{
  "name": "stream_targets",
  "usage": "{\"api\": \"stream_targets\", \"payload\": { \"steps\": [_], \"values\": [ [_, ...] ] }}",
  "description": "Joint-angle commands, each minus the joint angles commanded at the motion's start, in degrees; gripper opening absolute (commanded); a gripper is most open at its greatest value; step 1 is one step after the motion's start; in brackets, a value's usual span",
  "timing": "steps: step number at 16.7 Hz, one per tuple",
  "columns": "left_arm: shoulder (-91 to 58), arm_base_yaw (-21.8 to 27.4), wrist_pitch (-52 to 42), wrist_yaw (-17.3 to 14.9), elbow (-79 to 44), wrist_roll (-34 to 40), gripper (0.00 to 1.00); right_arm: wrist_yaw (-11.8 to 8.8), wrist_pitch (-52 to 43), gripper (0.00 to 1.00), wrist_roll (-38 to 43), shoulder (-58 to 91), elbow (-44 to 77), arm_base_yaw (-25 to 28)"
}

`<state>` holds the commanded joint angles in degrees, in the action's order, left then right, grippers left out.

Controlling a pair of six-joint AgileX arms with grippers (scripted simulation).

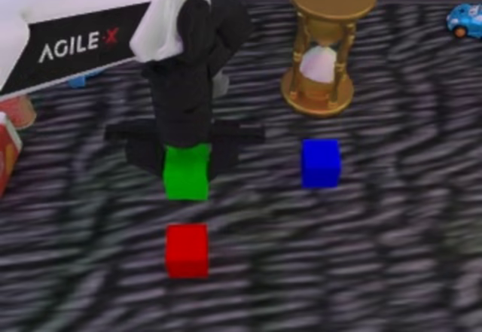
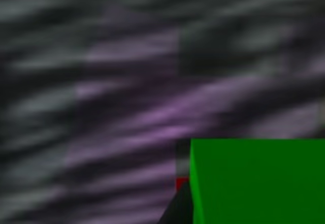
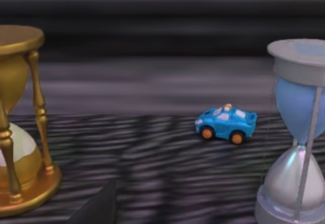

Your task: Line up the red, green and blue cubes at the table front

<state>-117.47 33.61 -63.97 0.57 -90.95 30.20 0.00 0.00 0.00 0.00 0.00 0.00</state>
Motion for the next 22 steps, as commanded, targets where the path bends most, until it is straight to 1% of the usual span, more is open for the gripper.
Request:
{"api": "stream_targets", "payload": {
  "steps": [2, 4, 5, 7, 14, 20, 22],
  "values": [
    [-0.40, 6.09, -0.97, 0.15, -1.39, 8.18, 0.00, 0.00, 0.00, 1.00, 0.00, 0.00, 0.00, 0.00],
    [-0.38, 11.14, -1.57, 0.34, -2.44, 14.27, 0.00, 0.00, 0.00, 1.00, 0.00, 0.00, 0.00, 0.00],
    [-0.27, 13.10, -1.73, 0.43, -2.82, 16.44, 0.00, 0.00, 0.00, 1.00, 0.00, 0.00, 0.00, 0.00],
    [-0.02, 15.44, -1.86, 0.57, -3.24, 18.87, 0.00, 0.00, 0.00, 1.00, 0.00, 0.00, 0.00, 0.00],
    [-0.34, 15.45, -0.80, 0.54, -2.32, 19.04, 0.00, 0.00, 0.00, 1.00, 0.00, 0.00, 0.00, 0.00],
    [-3.63, 15.63, 10.76, 0.51, 5.44, 18.96, 0.00, 0.00, 0.00, 1.00, 0.00, 0.00, 0.00, 0.00],
    [-4.24, 15.65, 12.37, 0.55, 6.69, 19.03, 0.00, 0.00, 0.00, 1.00, 0.00, 0.00, 0.00, 0.00]
  ]
}}
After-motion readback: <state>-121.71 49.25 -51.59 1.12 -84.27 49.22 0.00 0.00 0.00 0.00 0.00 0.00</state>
